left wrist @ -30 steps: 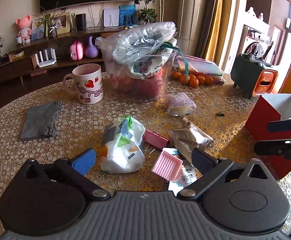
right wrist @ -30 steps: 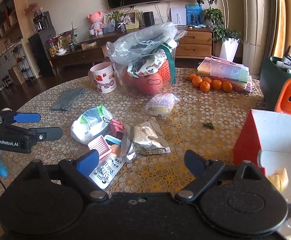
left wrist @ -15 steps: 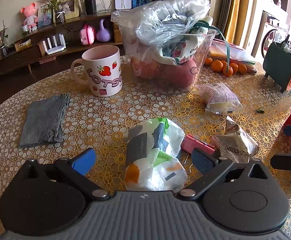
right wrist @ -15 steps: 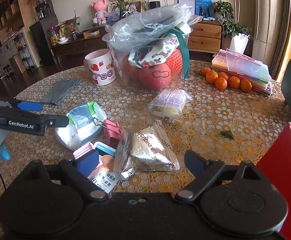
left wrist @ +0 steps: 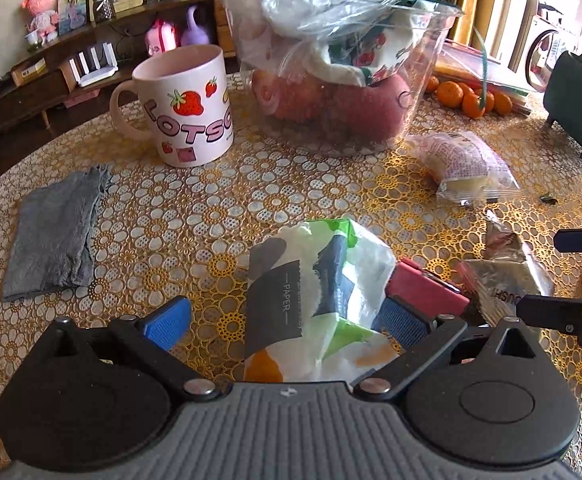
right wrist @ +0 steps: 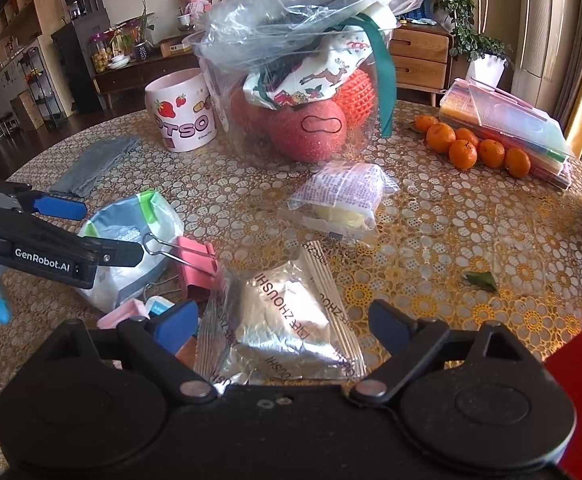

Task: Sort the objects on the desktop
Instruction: 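Grasp the white-green tissue pack with the left gripper while the right grasps the silver foil bag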

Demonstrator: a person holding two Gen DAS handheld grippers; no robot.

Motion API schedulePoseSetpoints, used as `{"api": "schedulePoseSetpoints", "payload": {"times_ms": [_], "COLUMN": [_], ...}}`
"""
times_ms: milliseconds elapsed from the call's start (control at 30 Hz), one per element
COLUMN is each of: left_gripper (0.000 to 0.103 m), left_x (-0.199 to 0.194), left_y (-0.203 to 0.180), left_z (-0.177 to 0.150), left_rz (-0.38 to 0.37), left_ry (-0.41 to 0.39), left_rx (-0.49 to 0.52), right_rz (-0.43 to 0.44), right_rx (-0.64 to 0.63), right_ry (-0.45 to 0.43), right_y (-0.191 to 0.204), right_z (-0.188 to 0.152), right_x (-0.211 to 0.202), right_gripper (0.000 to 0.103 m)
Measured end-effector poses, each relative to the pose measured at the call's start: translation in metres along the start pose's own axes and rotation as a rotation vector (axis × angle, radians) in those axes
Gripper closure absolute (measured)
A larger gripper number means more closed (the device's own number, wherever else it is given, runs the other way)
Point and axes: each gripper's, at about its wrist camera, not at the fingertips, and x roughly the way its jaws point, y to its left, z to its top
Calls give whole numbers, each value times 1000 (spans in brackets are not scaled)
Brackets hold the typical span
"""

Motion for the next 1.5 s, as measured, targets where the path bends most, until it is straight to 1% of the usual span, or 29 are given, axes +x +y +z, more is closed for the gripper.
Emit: {"api": "schedulePoseSetpoints", "payload": {"times_ms": [300,500,667,767,833,900,933,967,1000,1033,1067,1133,1400,1500], "left_gripper": [0,0,0,0,1,8,10,16,24,27,32,36,58,62], "left_x": [21,23,23,22,21,19,17,16,14,13,11,10,-3,-8], "left_y": [3,-1,-1,-1,-2,-3,-3,-4,-5,-5,-6,-6,-4,-3], "left_z": [-2,-3,-4,-6,-7,-8,-8,-8,-9,-8,-8,-9,-11,-14], "left_rz": [-30,-16,-11,-8,-5,-11,-14,-13,-17,-19,-20,-22,-14,-15], "left_ry": [46,28,19,16,10,3,0,-2,-5,-6,-5,-3,-11,-4], "left_rx": [-22,-6,-9,-14,-15,-12,-10,-7,-5,-4,-6,-11,-39,-57], "right_rz": [-9,1,-11,-27,-28,-25,-28,-31,-38,-43,-42,-26,-39,-44], "right_rx": [-10,23,11,3,-2,1,4,4,3,2,4,26,70,84], "right_ry": [21,30,21,19,12,7,9,9,8,6,4,8,6,-3], "right_y": [2,-4,-1,1,1,1,1,0,0,0,-1,-4,-13,-17], "right_z": [2,1,0,-1,-1,-1,0,0,0,-1,0,1,-4,-6], "right_x": [27,38,40,40,38,36,36,36,35,35,34,31,17,6], "right_gripper": [9,5,4,8,17,24,26,27,30,37,42,47,51,51]}}
